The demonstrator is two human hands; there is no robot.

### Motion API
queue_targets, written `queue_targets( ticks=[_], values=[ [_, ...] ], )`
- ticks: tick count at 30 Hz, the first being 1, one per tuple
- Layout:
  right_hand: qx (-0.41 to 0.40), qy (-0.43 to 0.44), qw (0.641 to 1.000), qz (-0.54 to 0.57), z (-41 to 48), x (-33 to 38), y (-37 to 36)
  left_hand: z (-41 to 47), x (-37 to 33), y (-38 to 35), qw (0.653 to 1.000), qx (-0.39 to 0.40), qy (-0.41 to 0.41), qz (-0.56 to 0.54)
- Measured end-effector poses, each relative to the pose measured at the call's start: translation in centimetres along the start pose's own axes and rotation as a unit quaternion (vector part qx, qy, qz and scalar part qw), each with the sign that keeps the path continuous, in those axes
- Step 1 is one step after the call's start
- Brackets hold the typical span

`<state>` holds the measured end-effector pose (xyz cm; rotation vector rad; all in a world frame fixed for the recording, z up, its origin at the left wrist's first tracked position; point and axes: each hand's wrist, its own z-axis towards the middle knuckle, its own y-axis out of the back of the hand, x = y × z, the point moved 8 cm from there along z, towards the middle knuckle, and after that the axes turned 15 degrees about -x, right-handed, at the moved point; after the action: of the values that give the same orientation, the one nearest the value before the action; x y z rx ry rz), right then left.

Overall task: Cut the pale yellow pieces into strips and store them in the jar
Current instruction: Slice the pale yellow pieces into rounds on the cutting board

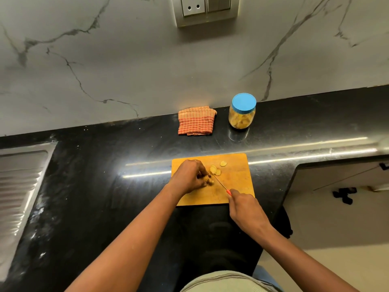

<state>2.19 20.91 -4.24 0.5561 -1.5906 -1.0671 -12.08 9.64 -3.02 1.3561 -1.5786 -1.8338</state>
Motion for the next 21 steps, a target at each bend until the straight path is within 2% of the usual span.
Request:
queue_targets(
  ticks=[8, 21],
  values=[
    [-0.011, -0.001, 0.999, 0.036, 0.3, 1.3, -0.2, -0.2, -0.1, 0.1, 1.000, -0.003, -0.020, -0.001],
    [-0.001, 0.017, 1.000, 0.022, 0.4, 1.8, -0.3, -0.4, -0.3, 0.2, 0.999, -0.018, -0.041, 0.000]
  ],
)
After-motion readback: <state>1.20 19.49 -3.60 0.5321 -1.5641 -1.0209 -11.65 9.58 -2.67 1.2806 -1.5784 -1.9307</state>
